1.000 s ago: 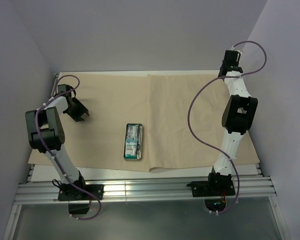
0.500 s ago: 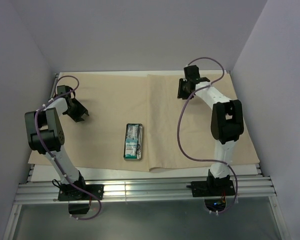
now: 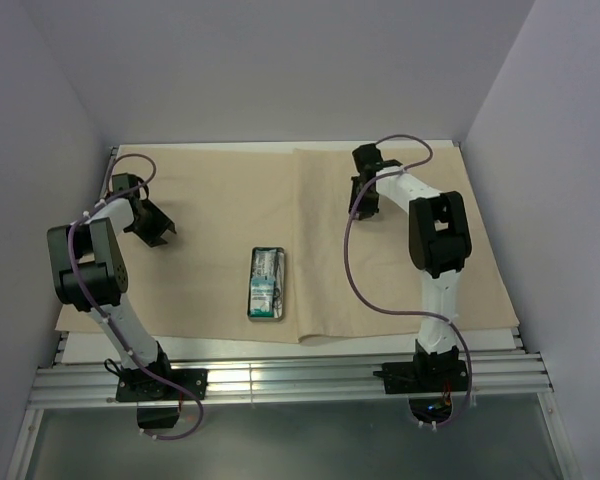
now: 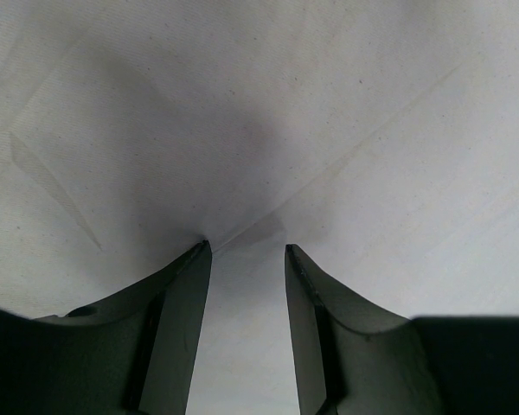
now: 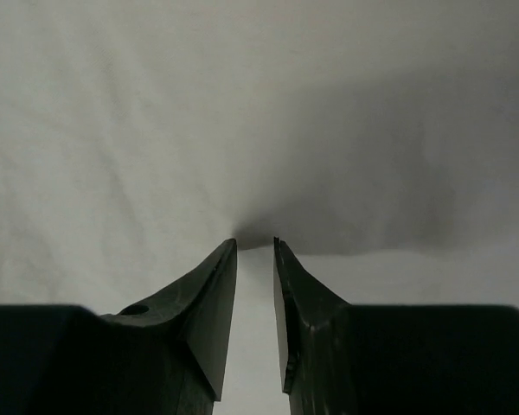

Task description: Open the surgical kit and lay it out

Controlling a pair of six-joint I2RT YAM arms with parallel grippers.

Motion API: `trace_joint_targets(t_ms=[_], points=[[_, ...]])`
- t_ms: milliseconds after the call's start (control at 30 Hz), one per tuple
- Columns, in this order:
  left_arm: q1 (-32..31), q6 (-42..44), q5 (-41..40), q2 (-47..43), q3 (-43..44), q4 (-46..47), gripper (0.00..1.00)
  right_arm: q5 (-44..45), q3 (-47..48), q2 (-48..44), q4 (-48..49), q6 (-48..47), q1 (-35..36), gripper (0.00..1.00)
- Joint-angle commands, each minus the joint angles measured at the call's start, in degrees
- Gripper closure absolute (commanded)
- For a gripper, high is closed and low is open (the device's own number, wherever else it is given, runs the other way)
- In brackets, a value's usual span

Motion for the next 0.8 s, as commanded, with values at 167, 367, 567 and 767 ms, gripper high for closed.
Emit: trace_joint_targets(t_ms=[167,367,567,767], points=[[2.5,0.1,-5.4,0.9,-3.7,-8.0,0.52,8.4,2.5,1.4,-13.1,3.6,-8.2,0.73],[3.0,0.1,-5.4,0.4,-3.8,-8.1,0.52,9.2,-0.8,-1.1,-12.5,2.3,-15.7,0.75],[4.9,1.0,-7.8,1.4,-2.4,-8.5,0.52,10.0,0.8,0.1,-13.2,0.9,-19.9,0.75],[5.7,1.6,-8.4,2.3,-0.1,-10.2,0.51,9.4,1.4,0.0,-13.3,1.3,-20.3,0.75]])
